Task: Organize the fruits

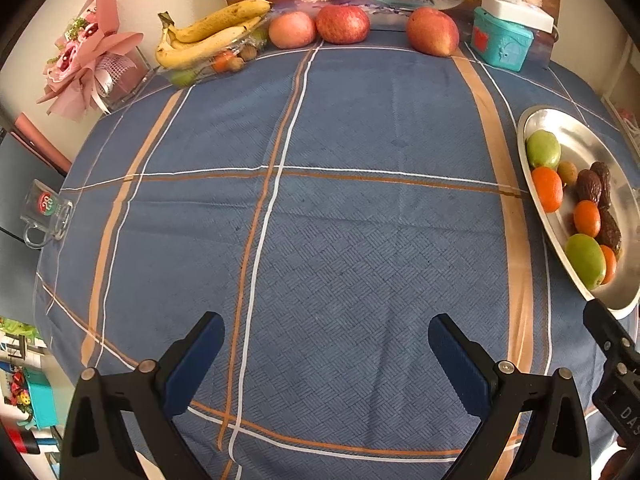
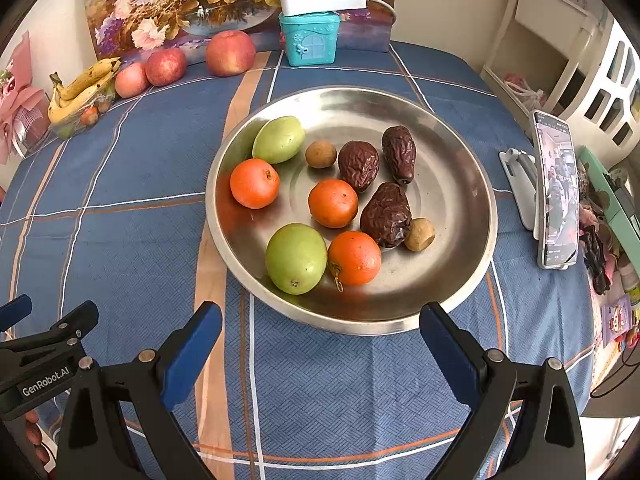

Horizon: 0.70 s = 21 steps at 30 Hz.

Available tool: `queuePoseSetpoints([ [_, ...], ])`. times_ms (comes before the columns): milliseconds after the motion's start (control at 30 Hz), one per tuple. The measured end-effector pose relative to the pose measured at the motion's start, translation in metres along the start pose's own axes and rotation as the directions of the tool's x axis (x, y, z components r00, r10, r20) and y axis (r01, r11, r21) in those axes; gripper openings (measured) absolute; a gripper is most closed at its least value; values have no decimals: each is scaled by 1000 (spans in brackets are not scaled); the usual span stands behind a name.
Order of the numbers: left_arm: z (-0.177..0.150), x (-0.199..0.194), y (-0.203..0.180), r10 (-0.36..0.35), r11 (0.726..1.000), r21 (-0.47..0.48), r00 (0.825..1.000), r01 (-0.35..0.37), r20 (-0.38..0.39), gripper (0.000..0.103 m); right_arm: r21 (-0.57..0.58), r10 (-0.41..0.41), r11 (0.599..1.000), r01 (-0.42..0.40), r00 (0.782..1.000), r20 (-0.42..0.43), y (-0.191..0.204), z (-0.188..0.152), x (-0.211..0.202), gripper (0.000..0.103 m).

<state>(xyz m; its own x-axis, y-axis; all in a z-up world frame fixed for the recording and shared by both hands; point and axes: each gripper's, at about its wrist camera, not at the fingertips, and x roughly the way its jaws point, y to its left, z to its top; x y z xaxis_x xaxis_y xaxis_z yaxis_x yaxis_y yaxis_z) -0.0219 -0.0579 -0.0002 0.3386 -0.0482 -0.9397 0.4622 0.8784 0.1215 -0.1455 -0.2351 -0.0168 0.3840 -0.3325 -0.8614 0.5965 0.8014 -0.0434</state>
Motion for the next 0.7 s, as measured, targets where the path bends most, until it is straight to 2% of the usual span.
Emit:
queuePoseSetpoints([
  [700,2,2,10,-32,999,-17,999,32,-7,103,-5,0,1000,0,1000,-1,0,-1,0,99],
])
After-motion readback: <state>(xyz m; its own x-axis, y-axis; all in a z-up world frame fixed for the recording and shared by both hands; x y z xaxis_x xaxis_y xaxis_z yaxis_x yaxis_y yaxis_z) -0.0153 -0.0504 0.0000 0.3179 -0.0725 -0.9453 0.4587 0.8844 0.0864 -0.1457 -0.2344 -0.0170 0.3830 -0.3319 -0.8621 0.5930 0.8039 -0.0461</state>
